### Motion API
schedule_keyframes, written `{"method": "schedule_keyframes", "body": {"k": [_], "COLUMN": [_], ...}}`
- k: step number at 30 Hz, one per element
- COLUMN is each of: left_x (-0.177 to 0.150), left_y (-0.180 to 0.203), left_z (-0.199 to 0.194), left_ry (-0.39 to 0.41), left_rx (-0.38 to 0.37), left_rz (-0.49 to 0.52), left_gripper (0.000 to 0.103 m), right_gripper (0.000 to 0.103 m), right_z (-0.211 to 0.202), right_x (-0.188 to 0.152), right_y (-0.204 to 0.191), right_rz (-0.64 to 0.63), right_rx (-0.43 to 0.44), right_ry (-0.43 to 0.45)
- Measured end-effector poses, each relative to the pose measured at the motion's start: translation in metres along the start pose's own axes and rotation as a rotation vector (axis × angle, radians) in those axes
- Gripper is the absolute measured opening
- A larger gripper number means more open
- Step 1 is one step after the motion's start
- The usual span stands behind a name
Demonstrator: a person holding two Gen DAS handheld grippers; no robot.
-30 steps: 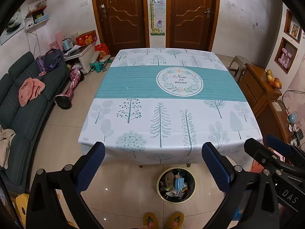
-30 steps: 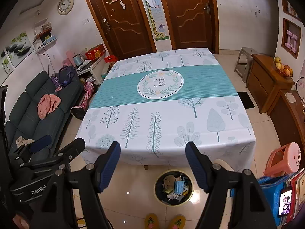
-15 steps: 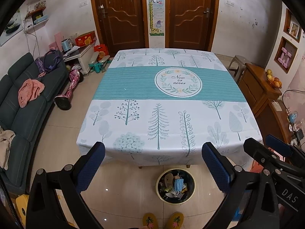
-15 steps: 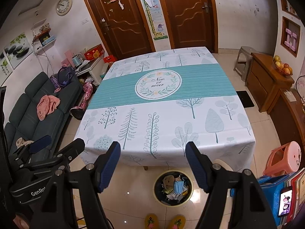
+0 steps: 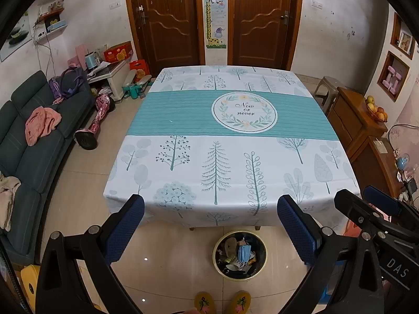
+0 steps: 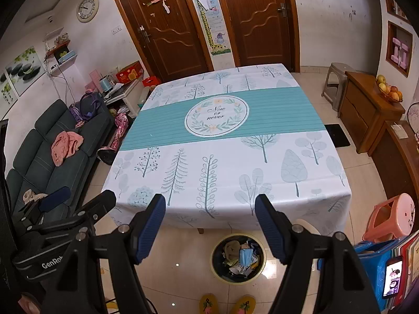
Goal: Collect trash
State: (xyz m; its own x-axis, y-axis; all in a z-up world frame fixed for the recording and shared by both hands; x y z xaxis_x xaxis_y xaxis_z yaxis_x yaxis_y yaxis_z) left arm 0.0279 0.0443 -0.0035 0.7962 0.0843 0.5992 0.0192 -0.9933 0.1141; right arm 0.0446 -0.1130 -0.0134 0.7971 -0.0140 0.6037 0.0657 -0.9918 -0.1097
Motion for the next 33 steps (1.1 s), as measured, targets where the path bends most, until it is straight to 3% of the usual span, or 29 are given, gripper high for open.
{"method": "schedule_keyframes", "body": {"k": [33], "left_x": [-0.0004], "left_y": [0.0098], "left_z": [0.0073], "left_ry": [-0.007], "left_rx": [0.008], "left_rz": [-0.009], "left_gripper": [0.1], "right_gripper": [0.071], "right_z": [0.0044], "right_x": [-0.0005], "right_y": [0.007], "right_rz": [0.01], "right_rx": [0.0], "right_ry": [-0.007]}}
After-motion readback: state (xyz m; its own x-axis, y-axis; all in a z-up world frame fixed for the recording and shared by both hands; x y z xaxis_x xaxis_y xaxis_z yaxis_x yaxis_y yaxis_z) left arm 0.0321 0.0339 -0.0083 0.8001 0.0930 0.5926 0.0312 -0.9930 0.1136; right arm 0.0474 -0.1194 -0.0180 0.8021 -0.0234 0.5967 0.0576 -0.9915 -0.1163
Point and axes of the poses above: each gripper's, at about its wrist camera, not at the fingertips, and z roughly the way its jaws point, y to its right, x to its top, the point moved 8 cm from there along z, roughly the way its jaws point, and after that the axes turned 9 degrees about -x, right-handed, at the moved point
